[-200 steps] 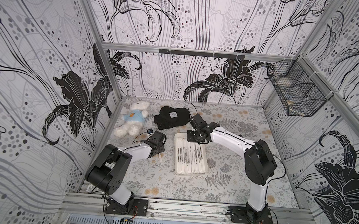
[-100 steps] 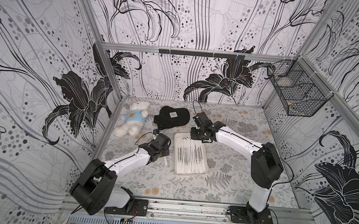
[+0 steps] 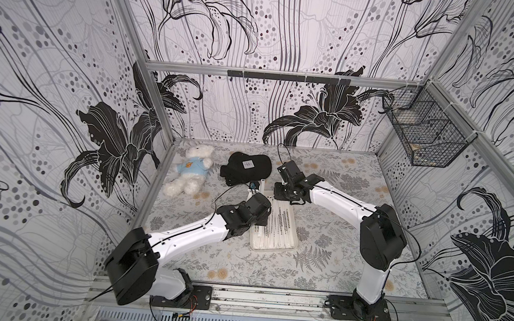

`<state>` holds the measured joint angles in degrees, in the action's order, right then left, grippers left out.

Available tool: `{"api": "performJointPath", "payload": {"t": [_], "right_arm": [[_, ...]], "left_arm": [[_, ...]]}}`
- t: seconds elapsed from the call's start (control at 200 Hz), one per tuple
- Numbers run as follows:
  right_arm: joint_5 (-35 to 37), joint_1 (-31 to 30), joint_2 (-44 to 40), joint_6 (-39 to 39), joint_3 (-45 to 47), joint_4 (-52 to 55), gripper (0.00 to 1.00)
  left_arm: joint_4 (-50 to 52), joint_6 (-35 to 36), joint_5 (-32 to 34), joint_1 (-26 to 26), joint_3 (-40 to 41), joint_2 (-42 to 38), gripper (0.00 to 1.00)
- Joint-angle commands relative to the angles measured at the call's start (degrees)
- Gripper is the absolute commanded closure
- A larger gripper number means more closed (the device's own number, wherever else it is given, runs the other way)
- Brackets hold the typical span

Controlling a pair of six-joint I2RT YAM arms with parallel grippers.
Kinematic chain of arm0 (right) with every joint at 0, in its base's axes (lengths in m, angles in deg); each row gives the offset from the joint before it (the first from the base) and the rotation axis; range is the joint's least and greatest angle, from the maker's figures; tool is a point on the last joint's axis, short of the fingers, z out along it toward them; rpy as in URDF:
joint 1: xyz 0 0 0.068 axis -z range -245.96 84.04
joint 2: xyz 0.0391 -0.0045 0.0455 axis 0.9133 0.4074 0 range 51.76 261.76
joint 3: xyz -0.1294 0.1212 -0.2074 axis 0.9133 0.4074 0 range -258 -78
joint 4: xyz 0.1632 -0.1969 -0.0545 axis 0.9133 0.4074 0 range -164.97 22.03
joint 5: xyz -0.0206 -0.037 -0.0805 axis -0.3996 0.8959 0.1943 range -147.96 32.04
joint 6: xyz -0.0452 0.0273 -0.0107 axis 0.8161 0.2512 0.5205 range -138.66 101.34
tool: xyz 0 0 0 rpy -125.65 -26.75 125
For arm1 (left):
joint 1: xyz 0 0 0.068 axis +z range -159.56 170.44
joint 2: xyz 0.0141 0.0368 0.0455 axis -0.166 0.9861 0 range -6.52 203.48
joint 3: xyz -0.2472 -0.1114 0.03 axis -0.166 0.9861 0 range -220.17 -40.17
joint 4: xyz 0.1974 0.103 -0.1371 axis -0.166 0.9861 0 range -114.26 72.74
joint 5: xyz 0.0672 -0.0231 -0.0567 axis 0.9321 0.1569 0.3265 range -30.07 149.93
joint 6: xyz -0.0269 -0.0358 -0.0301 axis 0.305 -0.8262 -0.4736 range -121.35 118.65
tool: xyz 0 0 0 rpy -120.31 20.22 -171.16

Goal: Put the straws into the storage box
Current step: Place the straw in the storage box.

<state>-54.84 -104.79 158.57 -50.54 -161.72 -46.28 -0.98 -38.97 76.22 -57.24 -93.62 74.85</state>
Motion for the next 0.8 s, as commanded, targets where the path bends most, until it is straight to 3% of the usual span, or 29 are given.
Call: {"api": "performJointPath", "payload": {"t": [0.0,0.391,0.601,0.791], "right_arm": [[1.6,0.6,-2.8,0.0,1.3,0.3,0.75],[1.4,1.1,-3.3,-0.1,2.5,-0.2,0.75],[1.8,1.2,-3.7,0.4,2.7,0.2,0.75],[2.4,3.0,-5.5,2.0,3.6,1.3,0.75]], "left_arm": [[-2.4,-1.2,0.1,0.2,0.9,4.8,1.0],[-6.9,-2.5,-1.1,0.2,6.4,10.9,1.0],[-5.4,-2.4,-0.9,0.2,4.5,11.0,0.82],[0.6,-2.0,1.0,0.1,0.5,6.3,0.69]]}}
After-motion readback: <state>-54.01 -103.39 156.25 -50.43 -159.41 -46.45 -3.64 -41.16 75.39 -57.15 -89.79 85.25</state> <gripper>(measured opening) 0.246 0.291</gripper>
